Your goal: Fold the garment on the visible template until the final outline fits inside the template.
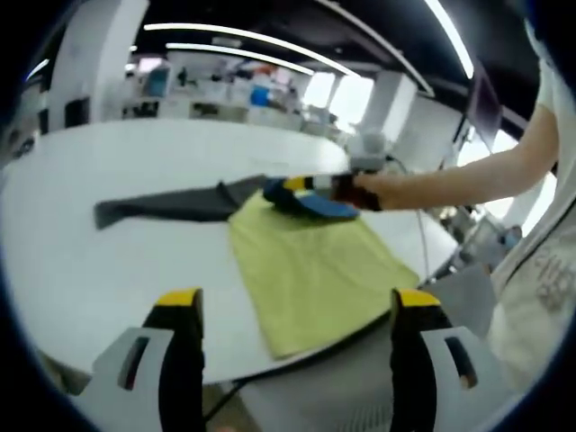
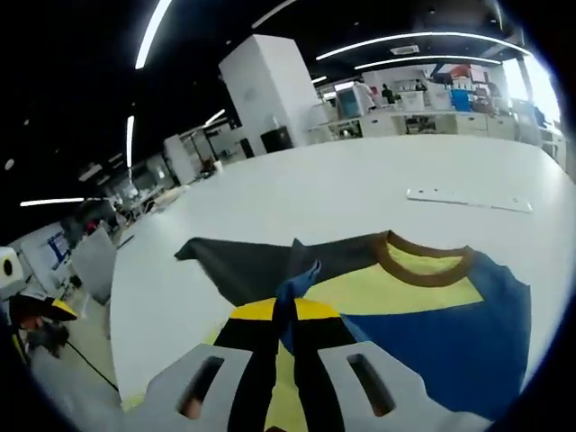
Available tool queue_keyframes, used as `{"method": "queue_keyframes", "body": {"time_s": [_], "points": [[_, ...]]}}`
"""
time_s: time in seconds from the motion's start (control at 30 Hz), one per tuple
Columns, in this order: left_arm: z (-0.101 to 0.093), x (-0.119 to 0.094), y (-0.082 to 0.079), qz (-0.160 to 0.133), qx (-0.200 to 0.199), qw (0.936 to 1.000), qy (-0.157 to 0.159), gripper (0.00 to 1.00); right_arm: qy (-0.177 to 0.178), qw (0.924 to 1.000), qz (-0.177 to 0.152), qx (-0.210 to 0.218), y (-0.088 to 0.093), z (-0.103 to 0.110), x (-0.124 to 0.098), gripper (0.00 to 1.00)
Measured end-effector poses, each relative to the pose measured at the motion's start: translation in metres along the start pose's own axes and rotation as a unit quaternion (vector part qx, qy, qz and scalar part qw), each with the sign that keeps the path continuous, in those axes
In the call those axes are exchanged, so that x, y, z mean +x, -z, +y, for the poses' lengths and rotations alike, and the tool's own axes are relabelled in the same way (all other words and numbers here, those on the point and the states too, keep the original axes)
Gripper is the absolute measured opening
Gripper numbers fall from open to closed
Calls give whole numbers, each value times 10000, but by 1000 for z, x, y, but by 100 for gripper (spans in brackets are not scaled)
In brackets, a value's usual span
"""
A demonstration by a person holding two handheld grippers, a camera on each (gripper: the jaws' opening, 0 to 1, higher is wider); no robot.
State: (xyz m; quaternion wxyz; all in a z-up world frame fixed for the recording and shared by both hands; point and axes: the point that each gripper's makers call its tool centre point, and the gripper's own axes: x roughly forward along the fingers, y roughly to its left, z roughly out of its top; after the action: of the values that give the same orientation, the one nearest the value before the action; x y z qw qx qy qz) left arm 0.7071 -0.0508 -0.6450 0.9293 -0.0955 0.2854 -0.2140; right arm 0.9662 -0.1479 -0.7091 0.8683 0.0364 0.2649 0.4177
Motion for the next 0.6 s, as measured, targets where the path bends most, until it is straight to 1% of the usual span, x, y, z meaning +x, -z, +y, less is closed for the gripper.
{"method": "queue_keyframes", "body": {"time_s": [0.27,0.4,0.43,0.53,0.6], "points": [[4,-3,-1,-15,-4,10000,-40,81,-117,9997,121,-149,9,23,3,7],[4,-3,0,5,-8,10000,-40,80,-195,9995,136,-195,14,29,4,9],[4,-3,1,4,-9,10000,-38,80,-257,9994,160,-182,16,34,5,12],[4,-3,1,14,-1,10000,-35,80,-430,9986,227,-198,20,44,7,23],[4,-2,2,27,13,10000,-38,80,-509,9980,240,-290,21,51,6,24]]}}
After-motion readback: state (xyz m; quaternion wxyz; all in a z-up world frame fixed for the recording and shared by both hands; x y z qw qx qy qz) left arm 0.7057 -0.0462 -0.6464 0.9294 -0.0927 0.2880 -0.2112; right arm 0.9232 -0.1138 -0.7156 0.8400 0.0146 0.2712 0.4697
